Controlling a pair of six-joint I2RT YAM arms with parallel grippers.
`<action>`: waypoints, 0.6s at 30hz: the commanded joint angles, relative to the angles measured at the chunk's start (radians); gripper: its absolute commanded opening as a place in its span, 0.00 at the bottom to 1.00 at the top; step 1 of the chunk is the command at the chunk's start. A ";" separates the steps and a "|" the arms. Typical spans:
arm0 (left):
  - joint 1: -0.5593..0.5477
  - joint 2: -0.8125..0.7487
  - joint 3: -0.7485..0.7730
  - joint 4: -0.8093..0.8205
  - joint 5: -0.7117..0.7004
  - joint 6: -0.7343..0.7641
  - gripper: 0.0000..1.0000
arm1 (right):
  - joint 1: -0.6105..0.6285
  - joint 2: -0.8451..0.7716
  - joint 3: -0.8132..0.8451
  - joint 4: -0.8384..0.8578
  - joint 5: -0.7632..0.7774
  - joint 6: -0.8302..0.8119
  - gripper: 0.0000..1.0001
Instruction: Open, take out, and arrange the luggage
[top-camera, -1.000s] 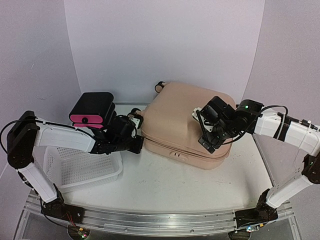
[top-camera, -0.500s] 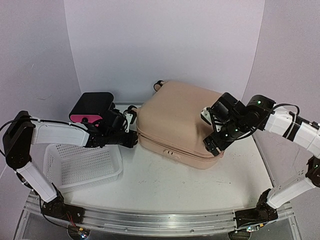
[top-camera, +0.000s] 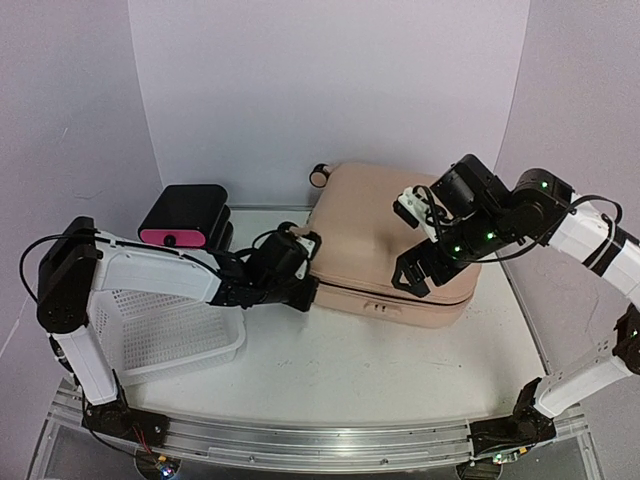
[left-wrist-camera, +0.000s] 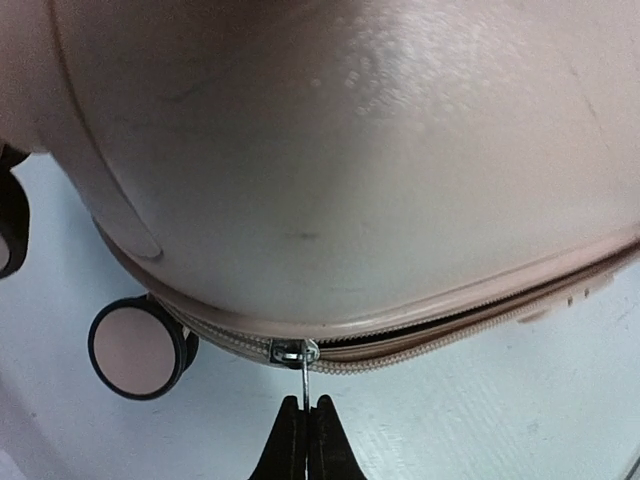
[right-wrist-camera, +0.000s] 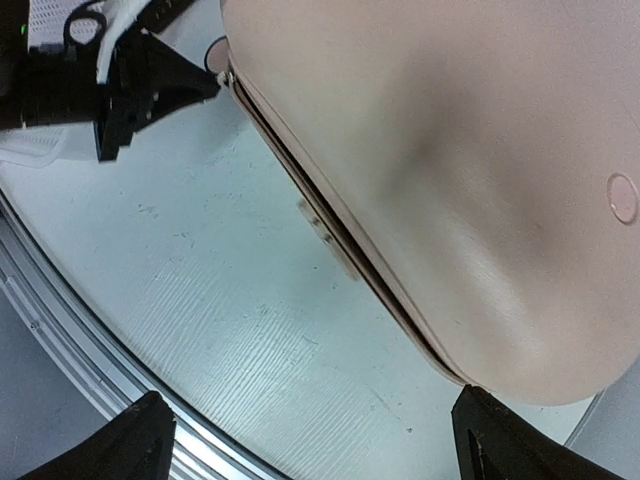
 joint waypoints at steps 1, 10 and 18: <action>-0.156 0.052 0.163 0.174 0.050 -0.002 0.00 | 0.001 -0.005 0.038 0.038 0.018 -0.004 0.98; -0.231 0.025 -0.009 0.510 -0.016 0.143 0.00 | -0.001 0.087 0.072 0.088 0.039 -0.270 0.98; -0.186 0.021 -0.132 0.726 0.011 0.269 0.00 | -0.086 0.195 0.045 0.222 0.212 -0.086 0.98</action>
